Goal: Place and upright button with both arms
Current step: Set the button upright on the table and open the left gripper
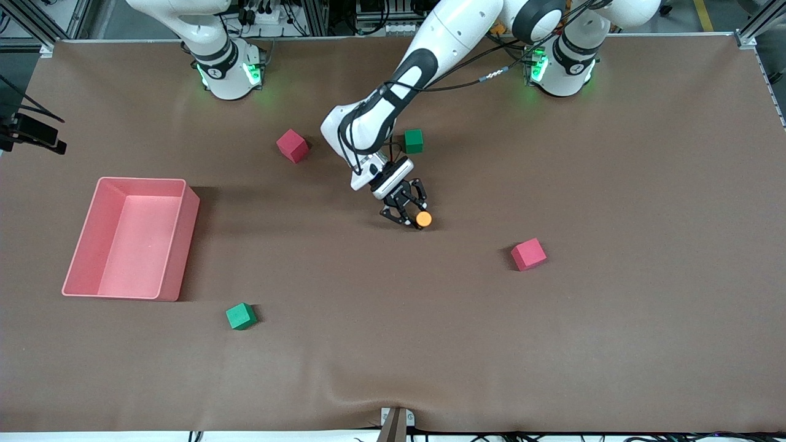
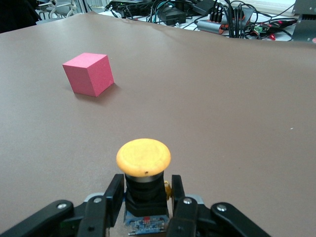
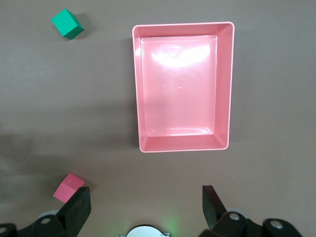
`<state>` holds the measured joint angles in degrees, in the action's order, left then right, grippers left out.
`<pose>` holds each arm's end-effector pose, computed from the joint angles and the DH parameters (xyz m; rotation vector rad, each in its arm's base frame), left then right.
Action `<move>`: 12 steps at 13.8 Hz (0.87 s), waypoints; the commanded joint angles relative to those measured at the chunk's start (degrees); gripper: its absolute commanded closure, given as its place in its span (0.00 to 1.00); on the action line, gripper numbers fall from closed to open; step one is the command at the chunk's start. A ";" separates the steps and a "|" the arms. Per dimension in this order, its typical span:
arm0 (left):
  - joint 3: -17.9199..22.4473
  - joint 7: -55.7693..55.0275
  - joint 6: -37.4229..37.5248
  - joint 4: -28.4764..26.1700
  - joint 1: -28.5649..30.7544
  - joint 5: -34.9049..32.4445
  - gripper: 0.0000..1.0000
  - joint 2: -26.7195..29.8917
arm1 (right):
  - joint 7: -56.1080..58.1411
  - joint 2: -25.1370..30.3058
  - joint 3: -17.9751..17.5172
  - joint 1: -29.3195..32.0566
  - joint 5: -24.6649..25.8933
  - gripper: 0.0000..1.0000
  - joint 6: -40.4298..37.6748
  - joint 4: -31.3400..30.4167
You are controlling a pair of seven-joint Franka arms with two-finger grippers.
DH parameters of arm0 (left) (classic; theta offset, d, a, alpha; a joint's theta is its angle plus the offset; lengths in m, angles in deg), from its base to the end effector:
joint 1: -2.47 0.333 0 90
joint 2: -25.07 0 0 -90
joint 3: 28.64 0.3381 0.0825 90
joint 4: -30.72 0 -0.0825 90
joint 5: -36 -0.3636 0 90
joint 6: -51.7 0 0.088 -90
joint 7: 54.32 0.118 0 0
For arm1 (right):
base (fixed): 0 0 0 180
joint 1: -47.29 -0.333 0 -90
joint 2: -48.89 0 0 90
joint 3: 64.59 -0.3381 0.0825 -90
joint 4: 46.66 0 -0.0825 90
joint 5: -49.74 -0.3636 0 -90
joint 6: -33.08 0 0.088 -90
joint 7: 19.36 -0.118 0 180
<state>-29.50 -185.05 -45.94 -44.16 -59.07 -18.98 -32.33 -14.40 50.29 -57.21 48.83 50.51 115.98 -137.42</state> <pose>0.3976 -0.5693 0.1471 -2.2516 -0.8798 -1.2191 0.5045 -0.0819 0.6323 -3.1312 0.1093 0.1778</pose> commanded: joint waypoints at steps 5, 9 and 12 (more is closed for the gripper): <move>0.52 -0.75 1.14 1.23 -1.48 -1.71 0.38 -0.96 | -0.03 0.35 -0.09 -0.83 0.28 0.00 -0.37 0.06; 0.25 -0.67 1.14 1.23 -1.57 -1.53 0.24 -0.52 | -2.40 0.79 -0.18 -1.98 0.19 0.00 -2.38 1.63; 0.25 -0.49 1.22 1.23 -1.57 -1.62 0.00 -0.17 | -4.60 0.79 -0.36 -2.15 -0.16 0.00 -3.36 3.74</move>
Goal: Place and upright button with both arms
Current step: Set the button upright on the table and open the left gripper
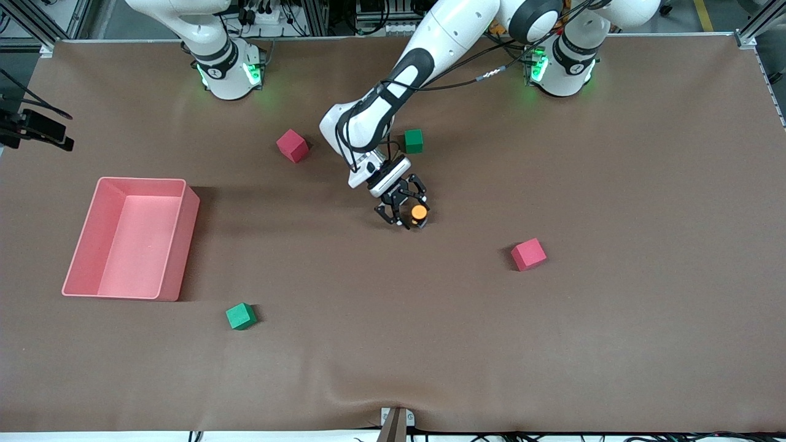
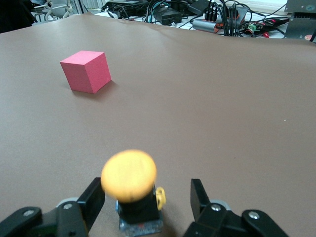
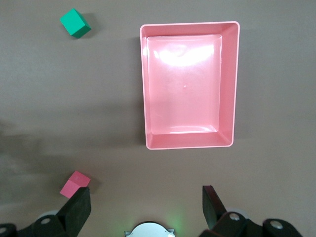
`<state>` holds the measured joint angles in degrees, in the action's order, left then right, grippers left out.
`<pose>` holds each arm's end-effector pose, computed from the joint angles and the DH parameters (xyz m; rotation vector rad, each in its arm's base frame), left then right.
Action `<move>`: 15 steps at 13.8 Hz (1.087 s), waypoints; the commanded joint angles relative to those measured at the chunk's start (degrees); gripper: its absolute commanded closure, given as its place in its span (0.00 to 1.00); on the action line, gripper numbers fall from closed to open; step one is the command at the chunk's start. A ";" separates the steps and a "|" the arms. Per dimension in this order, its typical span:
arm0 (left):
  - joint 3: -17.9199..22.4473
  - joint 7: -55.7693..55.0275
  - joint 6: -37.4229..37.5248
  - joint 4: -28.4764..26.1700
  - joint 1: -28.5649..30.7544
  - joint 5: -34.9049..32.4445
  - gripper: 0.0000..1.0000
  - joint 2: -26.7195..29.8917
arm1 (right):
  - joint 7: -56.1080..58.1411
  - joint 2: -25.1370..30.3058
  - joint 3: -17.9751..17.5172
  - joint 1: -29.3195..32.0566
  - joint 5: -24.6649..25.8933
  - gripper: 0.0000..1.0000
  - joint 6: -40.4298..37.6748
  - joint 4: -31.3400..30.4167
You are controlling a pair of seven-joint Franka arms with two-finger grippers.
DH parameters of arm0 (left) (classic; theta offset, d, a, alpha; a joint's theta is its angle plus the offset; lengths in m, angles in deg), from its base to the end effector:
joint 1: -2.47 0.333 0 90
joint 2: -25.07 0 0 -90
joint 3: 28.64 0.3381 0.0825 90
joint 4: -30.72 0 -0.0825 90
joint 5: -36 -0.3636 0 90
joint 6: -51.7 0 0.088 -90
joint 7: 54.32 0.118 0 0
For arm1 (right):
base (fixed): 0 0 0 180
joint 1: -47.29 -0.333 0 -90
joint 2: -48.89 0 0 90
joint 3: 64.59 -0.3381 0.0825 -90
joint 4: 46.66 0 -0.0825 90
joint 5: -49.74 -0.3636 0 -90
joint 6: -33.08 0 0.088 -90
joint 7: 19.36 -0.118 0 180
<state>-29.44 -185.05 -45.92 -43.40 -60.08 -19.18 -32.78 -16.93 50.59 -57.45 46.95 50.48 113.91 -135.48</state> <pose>0.3894 -0.5781 0.1468 -2.2649 -0.8647 -1.2339 0.5021 -0.0627 0.6470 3.1342 -0.1213 -0.1733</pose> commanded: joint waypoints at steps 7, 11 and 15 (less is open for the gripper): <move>-2.53 0.30 8.04 0.30 -1.44 1.12 0.00 3.00 | -3.30 -0.39 0.15 -0.19 -1.98 0.00 -3.48 6.64; -4.55 6.00 8.67 0.47 -1.53 4.80 0.00 8.09 | -11.40 -0.21 0.06 -1.77 -3.91 0.00 -4.10 6.38; -5.87 13.72 8.67 1.08 -0.91 7.62 0.00 13.19 | -5.10 -0.30 0.06 -2.04 -3.30 0.00 -3.40 6.29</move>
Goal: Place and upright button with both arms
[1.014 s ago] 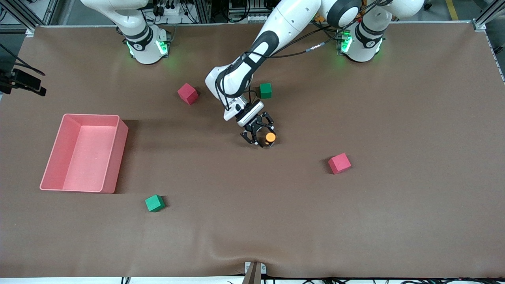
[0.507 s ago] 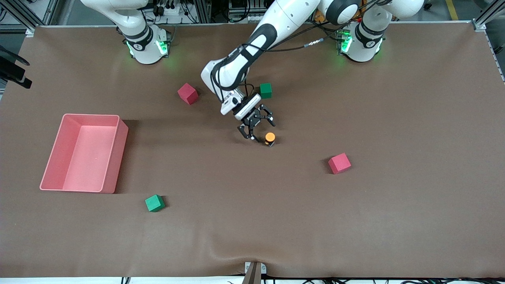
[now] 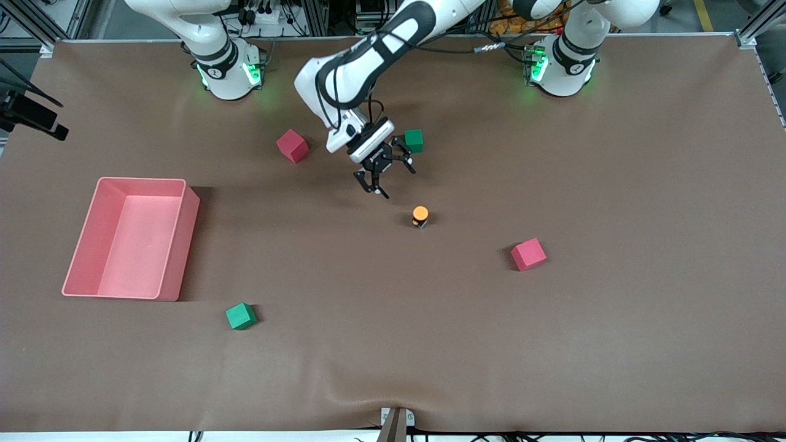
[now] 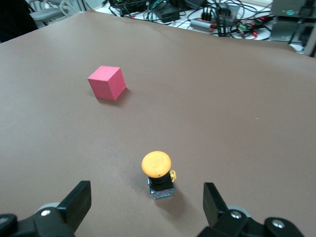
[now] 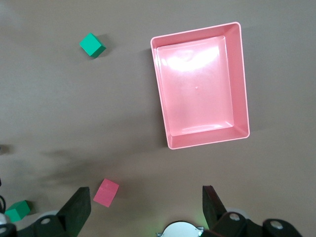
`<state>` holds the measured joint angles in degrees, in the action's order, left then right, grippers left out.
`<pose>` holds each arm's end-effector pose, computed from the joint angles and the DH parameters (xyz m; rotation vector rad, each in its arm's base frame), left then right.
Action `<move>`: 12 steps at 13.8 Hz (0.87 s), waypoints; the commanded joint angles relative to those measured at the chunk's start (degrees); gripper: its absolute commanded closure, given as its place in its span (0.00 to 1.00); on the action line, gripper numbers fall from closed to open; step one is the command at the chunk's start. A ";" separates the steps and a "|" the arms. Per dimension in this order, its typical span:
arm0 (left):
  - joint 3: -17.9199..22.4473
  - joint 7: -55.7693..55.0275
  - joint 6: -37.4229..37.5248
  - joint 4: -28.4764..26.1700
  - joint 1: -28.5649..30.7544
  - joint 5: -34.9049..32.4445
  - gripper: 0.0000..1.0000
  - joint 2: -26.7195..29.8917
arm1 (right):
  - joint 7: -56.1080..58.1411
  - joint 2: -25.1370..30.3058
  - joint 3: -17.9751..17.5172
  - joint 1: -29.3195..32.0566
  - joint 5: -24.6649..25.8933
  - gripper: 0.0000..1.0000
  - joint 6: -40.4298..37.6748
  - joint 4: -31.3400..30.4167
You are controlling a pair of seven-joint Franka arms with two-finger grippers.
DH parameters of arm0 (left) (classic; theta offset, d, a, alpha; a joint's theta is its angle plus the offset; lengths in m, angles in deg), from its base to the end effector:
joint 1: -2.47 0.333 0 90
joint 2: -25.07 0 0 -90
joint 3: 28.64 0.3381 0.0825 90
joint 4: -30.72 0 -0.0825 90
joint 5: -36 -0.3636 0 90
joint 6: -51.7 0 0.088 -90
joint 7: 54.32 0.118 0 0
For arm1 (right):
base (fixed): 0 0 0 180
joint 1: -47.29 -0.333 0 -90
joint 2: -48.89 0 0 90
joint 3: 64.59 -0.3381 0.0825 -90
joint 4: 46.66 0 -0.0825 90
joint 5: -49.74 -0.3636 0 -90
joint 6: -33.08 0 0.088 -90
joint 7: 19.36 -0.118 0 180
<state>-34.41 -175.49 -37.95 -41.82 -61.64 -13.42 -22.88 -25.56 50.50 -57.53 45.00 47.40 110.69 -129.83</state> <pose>0.3409 -0.6148 0.2693 -2.3650 -0.8191 -1.0824 0.4989 -0.0373 0.6845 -3.0839 0.2844 0.1079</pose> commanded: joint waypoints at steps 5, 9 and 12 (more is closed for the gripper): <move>-0.81 17.52 -0.43 -0.41 7.31 4.77 0.00 10.14 | 6.56 -0.29 0.15 -0.09 -0.03 0.00 0.61 0.55; -0.91 34.19 -6.40 -0.32 17.85 10.39 0.00 17.44 | 6.64 -0.38 0.15 -0.61 -0.03 0.00 0.70 0.12; -0.99 46.08 -8.87 -0.32 24.62 13.46 0.00 20.26 | 6.56 -0.56 0.15 -0.79 -0.03 0.00 0.79 -0.06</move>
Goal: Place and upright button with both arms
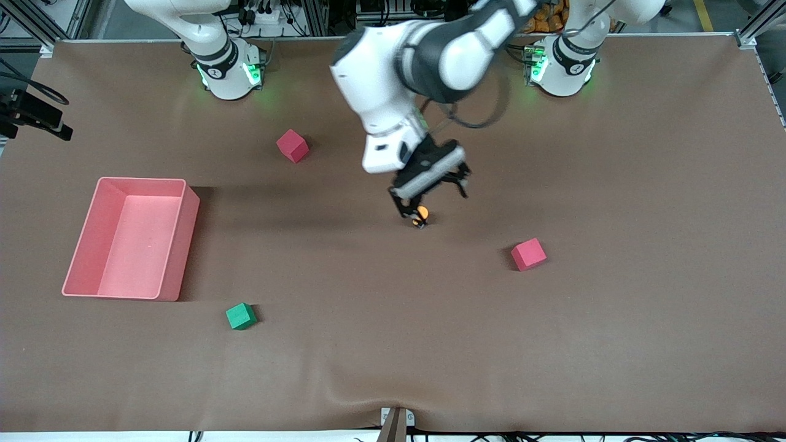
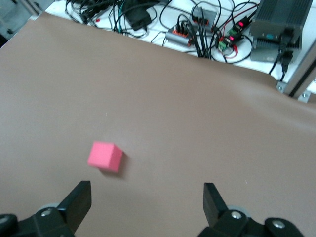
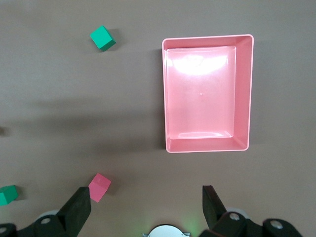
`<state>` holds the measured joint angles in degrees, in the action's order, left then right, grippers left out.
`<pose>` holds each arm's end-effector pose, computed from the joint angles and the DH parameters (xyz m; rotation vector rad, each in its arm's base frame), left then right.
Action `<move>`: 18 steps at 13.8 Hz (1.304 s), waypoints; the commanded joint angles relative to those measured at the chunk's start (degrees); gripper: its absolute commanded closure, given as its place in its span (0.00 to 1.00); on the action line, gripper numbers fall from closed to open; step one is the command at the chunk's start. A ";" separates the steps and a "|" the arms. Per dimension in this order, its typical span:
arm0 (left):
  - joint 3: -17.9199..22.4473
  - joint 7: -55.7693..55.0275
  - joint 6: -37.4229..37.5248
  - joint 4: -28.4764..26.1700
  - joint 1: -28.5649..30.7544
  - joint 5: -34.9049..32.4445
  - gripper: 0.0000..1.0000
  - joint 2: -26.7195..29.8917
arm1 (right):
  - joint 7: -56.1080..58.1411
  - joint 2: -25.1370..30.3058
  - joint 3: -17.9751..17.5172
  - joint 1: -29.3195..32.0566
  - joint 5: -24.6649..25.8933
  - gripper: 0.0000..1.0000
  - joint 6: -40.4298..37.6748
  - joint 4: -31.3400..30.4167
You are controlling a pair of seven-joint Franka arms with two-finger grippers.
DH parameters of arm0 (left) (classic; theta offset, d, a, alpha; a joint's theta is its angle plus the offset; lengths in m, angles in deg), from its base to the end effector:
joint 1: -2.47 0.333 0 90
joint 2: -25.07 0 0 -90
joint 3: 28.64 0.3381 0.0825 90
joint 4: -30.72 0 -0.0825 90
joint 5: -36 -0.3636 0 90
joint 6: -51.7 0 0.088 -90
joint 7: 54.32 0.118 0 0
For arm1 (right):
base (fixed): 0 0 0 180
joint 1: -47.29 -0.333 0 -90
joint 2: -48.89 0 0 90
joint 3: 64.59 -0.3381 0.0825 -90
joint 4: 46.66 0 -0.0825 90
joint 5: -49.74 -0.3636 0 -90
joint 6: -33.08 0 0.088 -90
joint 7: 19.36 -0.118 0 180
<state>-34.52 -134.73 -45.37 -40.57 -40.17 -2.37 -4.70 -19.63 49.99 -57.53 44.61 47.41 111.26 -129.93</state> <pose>0.5228 -0.4651 0.4934 -2.6536 -0.6220 -0.7345 0.5035 -0.0339 0.6801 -3.0928 0.1147 0.1056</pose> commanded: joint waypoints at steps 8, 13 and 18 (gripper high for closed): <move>-23.57 35.82 -5.76 -1.31 42.91 15.87 0.00 5.78 | 0.80 -0.40 0.15 0.13 -0.05 0.00 0.92 0.04; -28.57 44.81 -1.30 -2.36 53.62 24.47 0.00 10.96 | 0.71 -0.40 0.23 -0.13 -0.14 0.00 0.92 0.04; -15.77 48.22 5.31 -2.28 46.61 32.63 0.00 15.53 | 0.71 -0.66 0.23 -0.04 -0.14 0.00 0.83 -0.05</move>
<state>-57.06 -89.50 -41.31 -40.98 9.76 25.91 7.58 -19.61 49.59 -57.37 44.53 47.42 111.93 -130.11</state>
